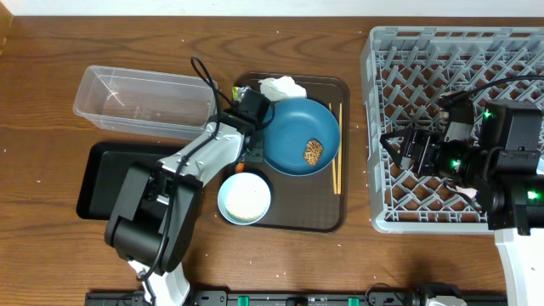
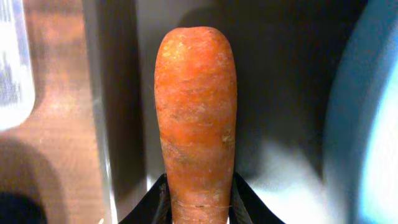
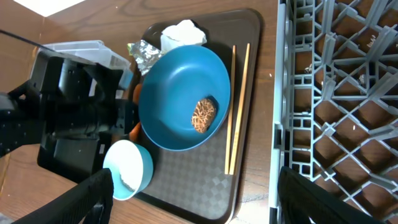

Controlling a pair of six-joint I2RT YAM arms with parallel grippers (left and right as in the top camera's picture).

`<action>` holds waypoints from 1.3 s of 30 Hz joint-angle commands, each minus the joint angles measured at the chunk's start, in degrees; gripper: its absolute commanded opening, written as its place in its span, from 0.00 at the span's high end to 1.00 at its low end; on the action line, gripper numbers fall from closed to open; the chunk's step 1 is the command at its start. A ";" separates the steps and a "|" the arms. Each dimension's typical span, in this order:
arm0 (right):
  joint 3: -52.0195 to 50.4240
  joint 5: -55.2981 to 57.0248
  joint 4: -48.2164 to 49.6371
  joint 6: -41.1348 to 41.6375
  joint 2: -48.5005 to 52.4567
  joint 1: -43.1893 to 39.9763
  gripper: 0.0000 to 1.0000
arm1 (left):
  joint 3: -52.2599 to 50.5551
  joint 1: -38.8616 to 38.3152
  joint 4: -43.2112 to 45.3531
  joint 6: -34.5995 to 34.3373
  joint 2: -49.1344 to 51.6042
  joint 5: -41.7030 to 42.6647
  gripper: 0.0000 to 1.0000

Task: Sort waste into correct bins and load items into the dishwasher rack
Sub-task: 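Move the carrot left and drop it onto the black tray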

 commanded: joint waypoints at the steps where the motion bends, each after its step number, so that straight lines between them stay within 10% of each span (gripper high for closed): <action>1: 0.63 0.20 -0.11 -1.01 -0.09 0.63 0.23 | 0.13 1.60 -1.73 -0.09 -4.68 0.59 0.76; 16: 0.63 0.81 1.57 -0.98 -0.09 0.63 0.23 | 0.02 13.51 -20.46 -7.69 -25.11 0.50 0.80; 33: 0.63 0.76 2.86 -0.94 -0.09 0.63 0.23 | -16.76 44.13 -11.45 -24.68 -22.45 7.52 0.91; 39: 0.66 0.79 3.06 -0.96 -0.09 0.63 0.19 | -16.65 45.13 -11.52 -19.12 -22.93 10.03 0.39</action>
